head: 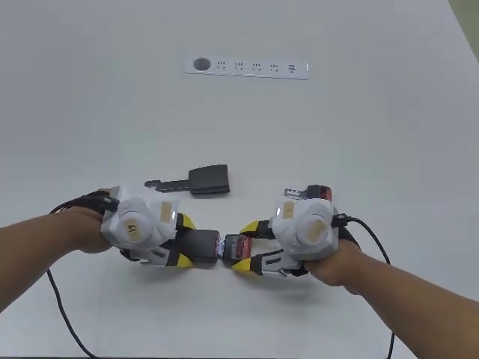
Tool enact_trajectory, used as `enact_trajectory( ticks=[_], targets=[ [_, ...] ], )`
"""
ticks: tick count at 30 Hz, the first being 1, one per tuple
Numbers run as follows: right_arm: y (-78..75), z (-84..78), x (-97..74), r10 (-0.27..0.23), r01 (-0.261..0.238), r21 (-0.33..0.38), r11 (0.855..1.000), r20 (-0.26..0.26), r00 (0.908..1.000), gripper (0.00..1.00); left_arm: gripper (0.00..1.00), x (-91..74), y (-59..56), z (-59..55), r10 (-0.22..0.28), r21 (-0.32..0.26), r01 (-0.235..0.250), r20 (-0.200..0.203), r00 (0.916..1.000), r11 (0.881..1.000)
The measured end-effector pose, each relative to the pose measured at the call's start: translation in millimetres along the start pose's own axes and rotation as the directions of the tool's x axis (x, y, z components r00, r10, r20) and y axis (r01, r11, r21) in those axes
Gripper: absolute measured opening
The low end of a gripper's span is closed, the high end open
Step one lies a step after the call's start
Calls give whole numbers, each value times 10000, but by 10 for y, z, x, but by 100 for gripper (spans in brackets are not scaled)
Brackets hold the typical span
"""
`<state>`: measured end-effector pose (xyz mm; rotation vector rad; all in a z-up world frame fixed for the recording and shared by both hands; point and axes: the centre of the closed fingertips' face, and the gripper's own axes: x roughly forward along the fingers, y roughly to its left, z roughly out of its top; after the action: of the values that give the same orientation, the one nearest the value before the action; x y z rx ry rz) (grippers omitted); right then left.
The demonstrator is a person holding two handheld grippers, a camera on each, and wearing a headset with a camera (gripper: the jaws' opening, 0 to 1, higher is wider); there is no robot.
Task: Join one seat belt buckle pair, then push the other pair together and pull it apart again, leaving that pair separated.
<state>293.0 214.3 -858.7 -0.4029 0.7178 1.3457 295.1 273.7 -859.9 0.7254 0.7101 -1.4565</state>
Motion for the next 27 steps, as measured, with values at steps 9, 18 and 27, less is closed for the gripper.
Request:
enact_trajectory(
  ticks=[9,18,27],
  targets=[
    [10,6,-15,-186,193,-117,9997,599,9980,32,33,-18,0,-2,-23,-108,30,633,9980,9999],
    [17,7,-32,-171,118,417,9991,1302,9913,32,33,-28,-11,3,-137,-18,140,1060,9943,9999],
    [16,1,-29,-352,309,310,9990,1492,9882,32,33,-48,-16,10,-155,-162,179,1396,9901,9997]
  ],
)
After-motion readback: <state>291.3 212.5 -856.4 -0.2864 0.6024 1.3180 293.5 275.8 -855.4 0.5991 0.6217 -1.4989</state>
